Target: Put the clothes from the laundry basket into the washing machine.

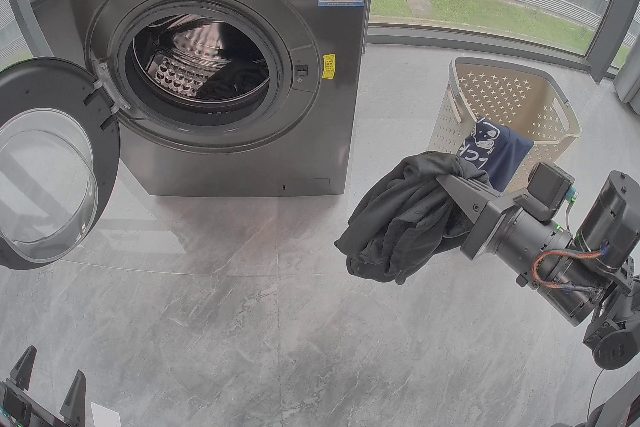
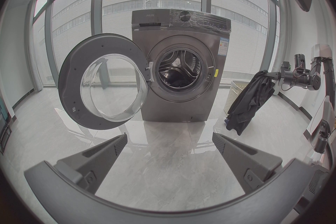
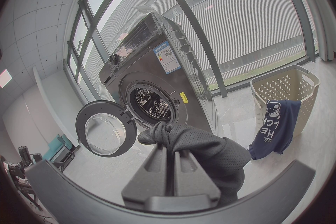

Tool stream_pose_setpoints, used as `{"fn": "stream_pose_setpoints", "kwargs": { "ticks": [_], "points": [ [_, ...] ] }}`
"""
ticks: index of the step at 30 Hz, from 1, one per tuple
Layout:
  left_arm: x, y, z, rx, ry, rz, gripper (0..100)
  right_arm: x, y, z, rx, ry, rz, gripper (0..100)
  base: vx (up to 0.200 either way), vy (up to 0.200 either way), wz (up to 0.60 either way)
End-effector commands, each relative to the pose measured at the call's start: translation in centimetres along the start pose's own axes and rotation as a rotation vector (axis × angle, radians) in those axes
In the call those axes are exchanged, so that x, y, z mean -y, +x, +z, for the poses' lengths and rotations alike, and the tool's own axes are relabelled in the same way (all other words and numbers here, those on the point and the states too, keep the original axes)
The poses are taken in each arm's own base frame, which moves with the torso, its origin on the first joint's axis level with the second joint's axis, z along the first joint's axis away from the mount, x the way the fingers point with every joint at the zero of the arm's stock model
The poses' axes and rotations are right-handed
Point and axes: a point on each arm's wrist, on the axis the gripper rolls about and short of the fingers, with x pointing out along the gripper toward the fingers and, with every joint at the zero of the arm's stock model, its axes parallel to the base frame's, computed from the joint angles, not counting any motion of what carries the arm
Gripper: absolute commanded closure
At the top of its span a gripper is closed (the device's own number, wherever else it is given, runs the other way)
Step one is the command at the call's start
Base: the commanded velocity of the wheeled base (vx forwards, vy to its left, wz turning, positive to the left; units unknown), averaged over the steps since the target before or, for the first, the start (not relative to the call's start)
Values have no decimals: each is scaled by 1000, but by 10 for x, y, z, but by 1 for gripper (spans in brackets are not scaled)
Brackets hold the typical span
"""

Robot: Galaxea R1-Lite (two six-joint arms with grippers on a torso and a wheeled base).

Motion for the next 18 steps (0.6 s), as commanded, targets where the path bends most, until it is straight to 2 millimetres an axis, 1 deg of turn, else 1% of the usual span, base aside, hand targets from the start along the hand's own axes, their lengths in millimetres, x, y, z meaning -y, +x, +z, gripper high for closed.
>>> {"fn": "stream_pose_setpoints", "kwargs": {
  "ticks": [1,10,18],
  "points": [
    [0,0,-5,-4,0,0,0,0,0,-1,-1,0,1,100,0,0,0],
    [0,0,-5,-4,0,0,0,-1,4,-4,0,1,2,100,0,0,0],
    [0,0,-5,-4,1,0,0,1,6,-6,7,-1,-4,100,0,200,0]
  ]
}}
